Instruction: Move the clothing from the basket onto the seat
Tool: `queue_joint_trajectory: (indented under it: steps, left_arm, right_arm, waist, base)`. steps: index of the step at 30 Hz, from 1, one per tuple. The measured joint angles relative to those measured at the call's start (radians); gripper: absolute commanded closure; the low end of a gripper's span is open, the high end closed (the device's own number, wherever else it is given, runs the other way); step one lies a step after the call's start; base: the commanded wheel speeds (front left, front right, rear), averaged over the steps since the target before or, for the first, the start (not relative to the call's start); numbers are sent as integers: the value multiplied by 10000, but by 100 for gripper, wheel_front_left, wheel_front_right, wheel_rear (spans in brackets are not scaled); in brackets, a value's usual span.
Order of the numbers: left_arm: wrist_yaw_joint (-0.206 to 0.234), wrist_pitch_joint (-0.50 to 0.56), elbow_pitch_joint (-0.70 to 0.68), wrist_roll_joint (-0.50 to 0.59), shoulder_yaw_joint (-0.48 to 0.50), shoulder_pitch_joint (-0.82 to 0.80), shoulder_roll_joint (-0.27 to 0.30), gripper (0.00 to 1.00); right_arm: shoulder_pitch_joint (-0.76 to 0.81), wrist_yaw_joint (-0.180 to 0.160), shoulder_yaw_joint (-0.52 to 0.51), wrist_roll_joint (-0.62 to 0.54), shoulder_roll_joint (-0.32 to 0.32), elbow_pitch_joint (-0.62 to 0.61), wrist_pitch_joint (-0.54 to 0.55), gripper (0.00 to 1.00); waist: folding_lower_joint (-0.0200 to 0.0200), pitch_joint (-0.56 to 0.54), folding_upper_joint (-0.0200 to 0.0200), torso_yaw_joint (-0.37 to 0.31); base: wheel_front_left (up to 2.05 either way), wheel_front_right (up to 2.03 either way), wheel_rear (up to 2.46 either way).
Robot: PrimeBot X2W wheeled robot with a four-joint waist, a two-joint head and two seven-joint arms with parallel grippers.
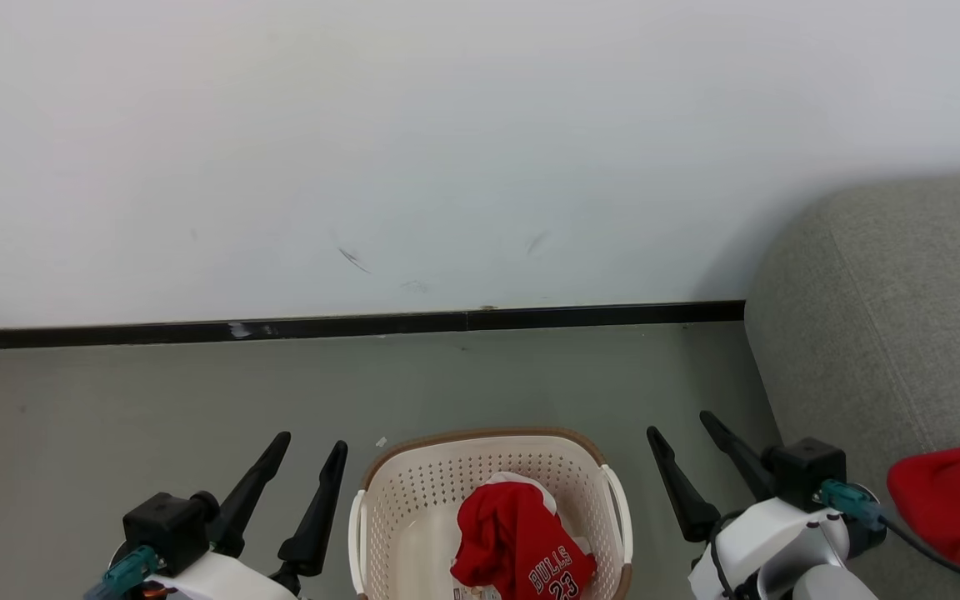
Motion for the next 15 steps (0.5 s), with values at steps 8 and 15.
queue_joint_trajectory:
  steps: [8, 15]
  left_arm:
    - [4, 0, 460, 88, 299, 4, -123, 0]
    - [44, 0, 719, 161, 840, 58, -151, 0]
  right_arm:
    - [333, 0, 6, 69, 2, -63, 2, 0]
    - [383, 0, -366, 58, 10, -240, 0, 0]
  waist:
    - [0, -155, 0, 144]
    - [0, -322, 0, 183]
  base:
    - [0, 0, 0]
    - [0, 0, 0]
